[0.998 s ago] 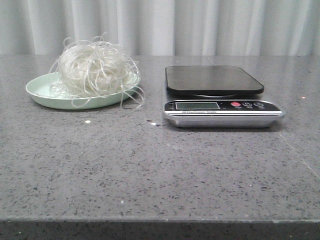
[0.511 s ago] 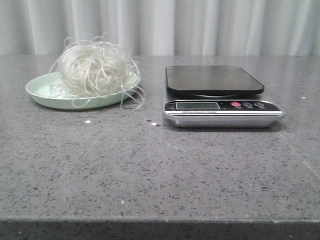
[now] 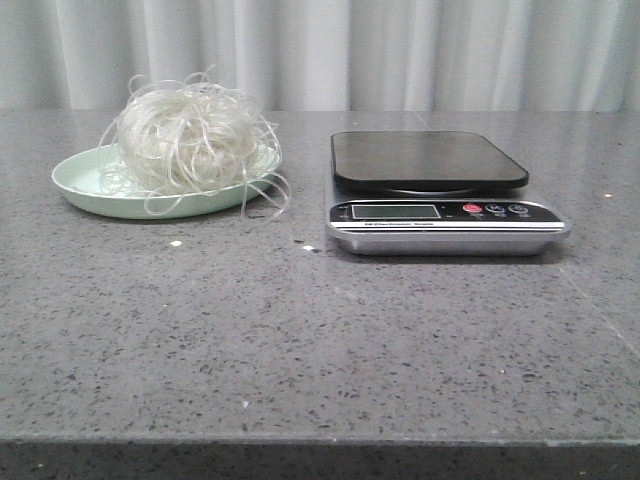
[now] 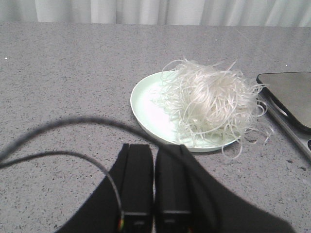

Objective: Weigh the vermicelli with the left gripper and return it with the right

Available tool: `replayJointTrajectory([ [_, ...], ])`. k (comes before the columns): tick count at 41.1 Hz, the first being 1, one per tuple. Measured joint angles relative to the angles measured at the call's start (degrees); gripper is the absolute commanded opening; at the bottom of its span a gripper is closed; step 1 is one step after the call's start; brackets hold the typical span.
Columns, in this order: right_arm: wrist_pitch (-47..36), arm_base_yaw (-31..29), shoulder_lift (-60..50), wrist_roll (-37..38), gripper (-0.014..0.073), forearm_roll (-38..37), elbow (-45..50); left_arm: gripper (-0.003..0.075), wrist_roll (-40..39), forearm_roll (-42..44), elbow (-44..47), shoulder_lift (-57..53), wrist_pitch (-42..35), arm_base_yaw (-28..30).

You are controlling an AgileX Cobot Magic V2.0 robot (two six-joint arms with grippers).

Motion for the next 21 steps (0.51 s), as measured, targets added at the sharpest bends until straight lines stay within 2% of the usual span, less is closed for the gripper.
replayJointTrajectory([
  [5, 0.0, 0.0, 0.0, 0.0, 0.0151, 0.0, 0.0, 0.0137, 0.0, 0.0, 0.0, 0.0, -0.3, 0.0],
  [13, 0.0, 0.0, 0.0, 0.0, 0.0151, 0.0, 0.0, 0.0137, 0.0, 0.0, 0.4, -1.1, -4.8, 0.6],
  [21, -0.1, 0.0, 0.0, 0.0, 0.0151, 0.0, 0.0, 0.0136, 0.0, 0.5, 5.9, -8.7, -8.5, 5.7],
])
